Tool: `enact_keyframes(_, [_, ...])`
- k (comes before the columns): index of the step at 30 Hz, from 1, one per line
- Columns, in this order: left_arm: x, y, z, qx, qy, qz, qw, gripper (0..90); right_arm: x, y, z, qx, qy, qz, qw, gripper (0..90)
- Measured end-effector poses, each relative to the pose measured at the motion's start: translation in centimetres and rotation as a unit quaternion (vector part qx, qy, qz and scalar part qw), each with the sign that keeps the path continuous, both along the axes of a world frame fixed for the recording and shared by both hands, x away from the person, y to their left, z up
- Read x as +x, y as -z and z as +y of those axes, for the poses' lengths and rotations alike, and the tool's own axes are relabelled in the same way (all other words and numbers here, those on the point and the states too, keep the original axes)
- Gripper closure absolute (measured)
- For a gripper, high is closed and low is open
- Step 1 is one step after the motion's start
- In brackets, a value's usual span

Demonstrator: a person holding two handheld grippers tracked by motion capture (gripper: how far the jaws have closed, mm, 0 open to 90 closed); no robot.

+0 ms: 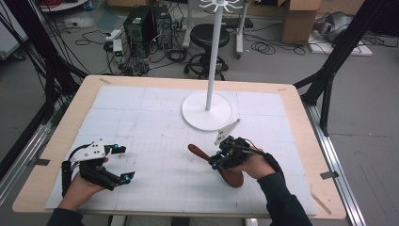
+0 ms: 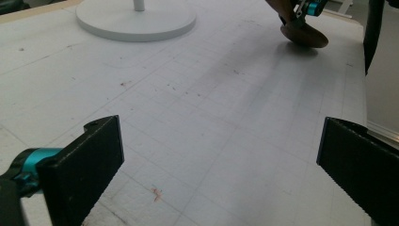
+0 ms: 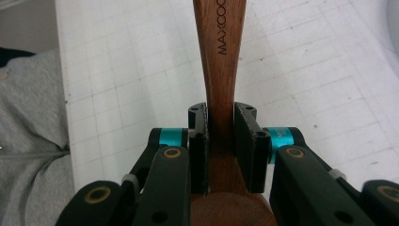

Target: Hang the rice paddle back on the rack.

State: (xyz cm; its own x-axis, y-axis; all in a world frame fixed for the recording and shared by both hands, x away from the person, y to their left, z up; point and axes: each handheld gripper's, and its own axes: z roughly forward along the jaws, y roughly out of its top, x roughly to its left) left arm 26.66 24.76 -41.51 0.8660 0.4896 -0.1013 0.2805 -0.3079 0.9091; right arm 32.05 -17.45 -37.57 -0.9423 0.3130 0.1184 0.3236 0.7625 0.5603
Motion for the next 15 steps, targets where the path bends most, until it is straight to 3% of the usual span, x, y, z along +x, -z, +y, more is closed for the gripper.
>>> enact_keyframes(15, [0.0, 0.0, 0.0, 0.0, 0.001, -0.001, 1.0, 1.7, -0.4, -0.8, -2.5, 0.058, 0.021, -0.001, 0.9981, 77.0])
